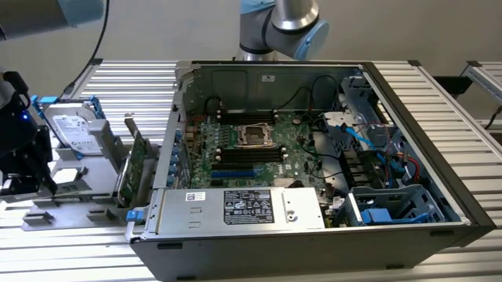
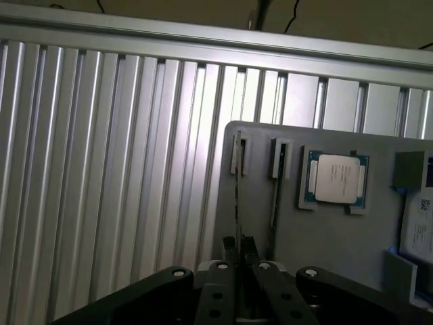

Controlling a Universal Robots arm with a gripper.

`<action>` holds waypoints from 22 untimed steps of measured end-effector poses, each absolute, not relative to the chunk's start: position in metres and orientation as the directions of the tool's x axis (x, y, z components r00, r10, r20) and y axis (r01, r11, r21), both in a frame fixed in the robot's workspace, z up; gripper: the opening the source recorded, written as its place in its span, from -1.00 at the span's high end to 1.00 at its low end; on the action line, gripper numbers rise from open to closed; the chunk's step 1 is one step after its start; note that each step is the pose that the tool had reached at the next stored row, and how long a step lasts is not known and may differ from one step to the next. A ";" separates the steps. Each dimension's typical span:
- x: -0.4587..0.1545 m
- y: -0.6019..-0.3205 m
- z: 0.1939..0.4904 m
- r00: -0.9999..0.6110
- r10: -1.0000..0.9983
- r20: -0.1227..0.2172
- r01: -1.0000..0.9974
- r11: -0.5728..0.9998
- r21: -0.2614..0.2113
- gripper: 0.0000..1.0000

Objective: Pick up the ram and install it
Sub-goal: 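Pick up the ram and move it above insertion slot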

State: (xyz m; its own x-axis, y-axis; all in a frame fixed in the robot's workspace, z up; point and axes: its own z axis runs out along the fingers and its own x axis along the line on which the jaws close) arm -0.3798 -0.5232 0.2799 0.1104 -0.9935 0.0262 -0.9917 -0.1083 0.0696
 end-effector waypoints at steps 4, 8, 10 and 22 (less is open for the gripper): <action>-0.378 -0.523 0.293 0.108 -0.994 0.026 -0.992 -0.106 0.070 0.69; -0.376 -0.523 0.307 0.107 -0.994 0.026 -0.992 -0.105 0.070 0.73; -0.375 -0.523 0.314 0.106 -0.994 0.026 -0.992 -0.104 0.070 0.73; -0.363 -0.523 0.363 0.104 -0.994 0.026 -0.992 -0.102 0.071 0.73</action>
State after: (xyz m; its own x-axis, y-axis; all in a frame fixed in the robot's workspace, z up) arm -0.3635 -0.5226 0.3632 0.1037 -0.9943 0.0261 -0.9923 -0.1016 0.0705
